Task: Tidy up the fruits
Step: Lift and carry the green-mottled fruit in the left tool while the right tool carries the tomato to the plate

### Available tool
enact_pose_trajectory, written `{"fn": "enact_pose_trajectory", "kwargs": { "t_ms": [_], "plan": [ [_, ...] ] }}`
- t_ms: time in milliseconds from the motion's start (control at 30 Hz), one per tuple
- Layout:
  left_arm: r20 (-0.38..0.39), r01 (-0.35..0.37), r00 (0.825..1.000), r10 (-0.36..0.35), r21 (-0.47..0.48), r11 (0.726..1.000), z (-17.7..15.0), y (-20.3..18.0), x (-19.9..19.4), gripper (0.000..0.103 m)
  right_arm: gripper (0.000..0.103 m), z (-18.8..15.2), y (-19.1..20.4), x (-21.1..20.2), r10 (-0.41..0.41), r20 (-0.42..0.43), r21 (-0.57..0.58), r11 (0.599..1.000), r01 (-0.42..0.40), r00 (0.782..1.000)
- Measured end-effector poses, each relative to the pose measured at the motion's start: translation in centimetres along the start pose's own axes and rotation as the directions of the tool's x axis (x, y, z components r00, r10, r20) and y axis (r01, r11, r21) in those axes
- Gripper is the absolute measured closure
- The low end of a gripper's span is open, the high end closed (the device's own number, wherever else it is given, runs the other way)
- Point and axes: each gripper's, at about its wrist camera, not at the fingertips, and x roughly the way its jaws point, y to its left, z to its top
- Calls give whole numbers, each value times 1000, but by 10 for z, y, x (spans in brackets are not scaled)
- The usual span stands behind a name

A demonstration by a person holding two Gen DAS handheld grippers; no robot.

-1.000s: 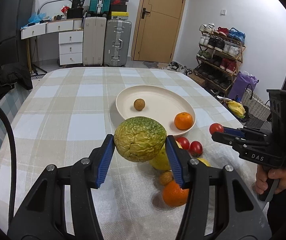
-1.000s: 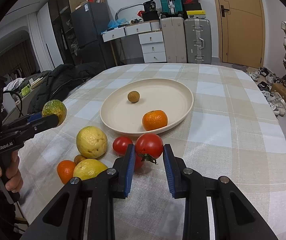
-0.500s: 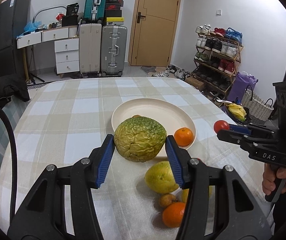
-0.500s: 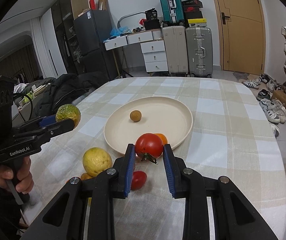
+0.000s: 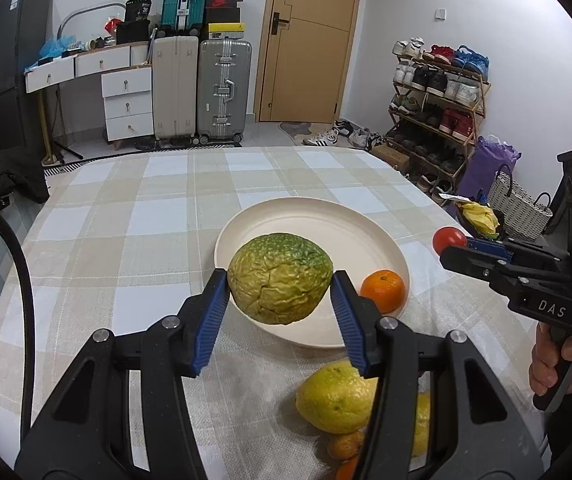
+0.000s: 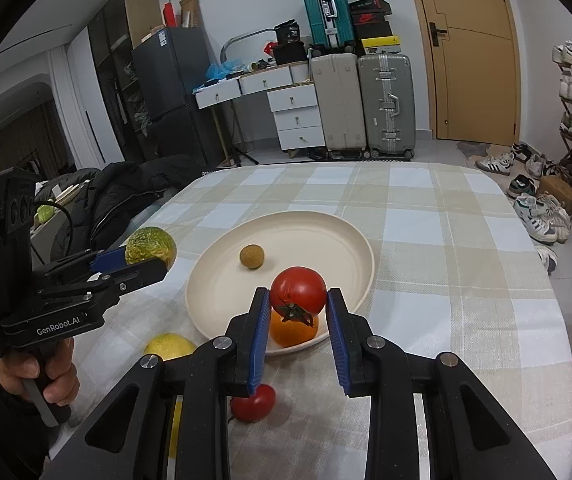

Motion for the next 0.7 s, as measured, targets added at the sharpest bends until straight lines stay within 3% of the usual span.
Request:
{"fn": "enact_pose_trajectory", "kwargs": {
  "t_ms": [133, 700],
  "plan": [
    [-19, -6, 1000, 6, -6, 1000, 5, 3, 14, 53, 74, 1, -7, 5, -32, 15, 21, 999, 31, 999],
    [-144, -11, 990, 12, 11, 1000, -1, 7, 75, 53, 74, 5, -27, 52, -21, -77, 77, 997, 27, 997]
  ]
}}
